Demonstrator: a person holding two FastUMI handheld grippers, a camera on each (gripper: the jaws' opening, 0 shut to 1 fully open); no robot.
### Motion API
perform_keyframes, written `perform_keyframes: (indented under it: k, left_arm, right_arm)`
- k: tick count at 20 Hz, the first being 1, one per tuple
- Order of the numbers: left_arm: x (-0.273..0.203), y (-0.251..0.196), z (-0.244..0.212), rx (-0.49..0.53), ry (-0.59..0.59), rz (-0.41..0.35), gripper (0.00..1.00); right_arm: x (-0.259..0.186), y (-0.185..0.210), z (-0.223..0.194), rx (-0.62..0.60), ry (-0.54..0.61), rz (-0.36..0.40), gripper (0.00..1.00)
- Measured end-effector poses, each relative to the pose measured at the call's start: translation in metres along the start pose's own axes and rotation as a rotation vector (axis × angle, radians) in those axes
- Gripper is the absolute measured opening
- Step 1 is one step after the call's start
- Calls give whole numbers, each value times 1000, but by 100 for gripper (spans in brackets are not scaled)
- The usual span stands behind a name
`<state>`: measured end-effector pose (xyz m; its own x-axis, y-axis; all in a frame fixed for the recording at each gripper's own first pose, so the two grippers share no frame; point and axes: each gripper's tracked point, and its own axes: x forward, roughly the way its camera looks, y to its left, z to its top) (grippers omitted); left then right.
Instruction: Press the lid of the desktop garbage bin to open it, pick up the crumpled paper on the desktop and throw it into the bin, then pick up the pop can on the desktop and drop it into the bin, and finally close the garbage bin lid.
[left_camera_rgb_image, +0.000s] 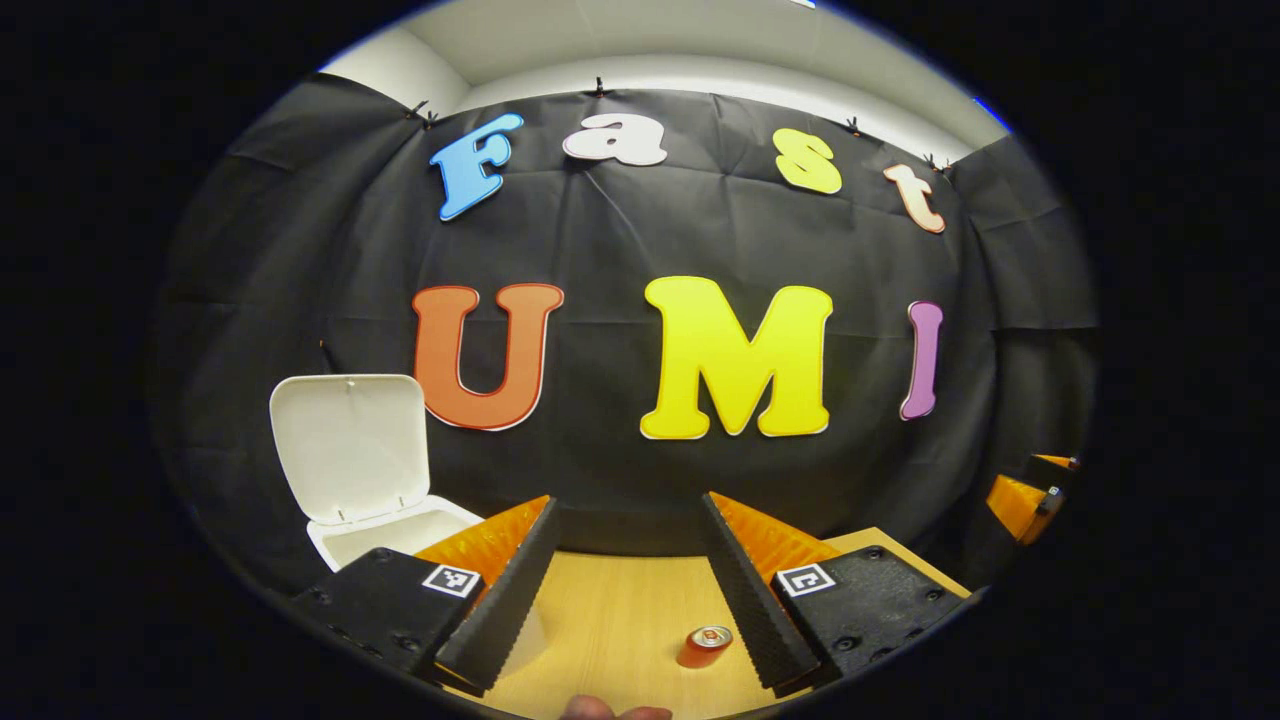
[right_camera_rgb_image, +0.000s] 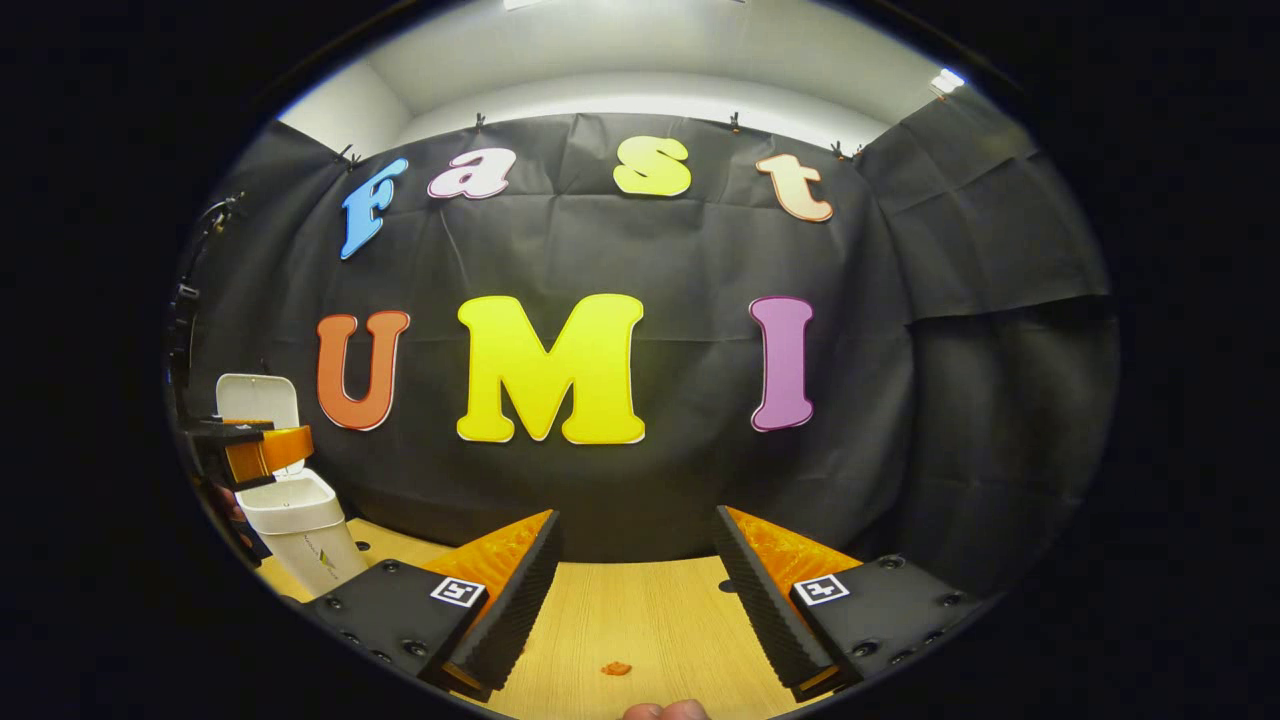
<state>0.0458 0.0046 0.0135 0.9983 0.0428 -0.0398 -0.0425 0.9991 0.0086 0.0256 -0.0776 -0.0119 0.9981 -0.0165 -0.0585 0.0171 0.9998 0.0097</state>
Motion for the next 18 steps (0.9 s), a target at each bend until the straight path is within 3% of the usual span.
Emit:
perform_keyframes:
  k: [4,5,6,18]
  left_arm:
    - [-8,-30,0,-8,-11,-64,95]
    - [-9,-35,0,-2,-12,-70,100]
    - [-12,-40,-2,0,-13,-83,96]
    - [-14,-63,-5,4,-15,-128,96]
  right_arm:
    - [-4,-4,5,-5,-17,-3,96]
    - [-4,-4,3,-2,-15,-3,96]
    - [-5,-5,3,-2,-13,-3,95]
    - [-3,-9,-3,13,-5,27,95]
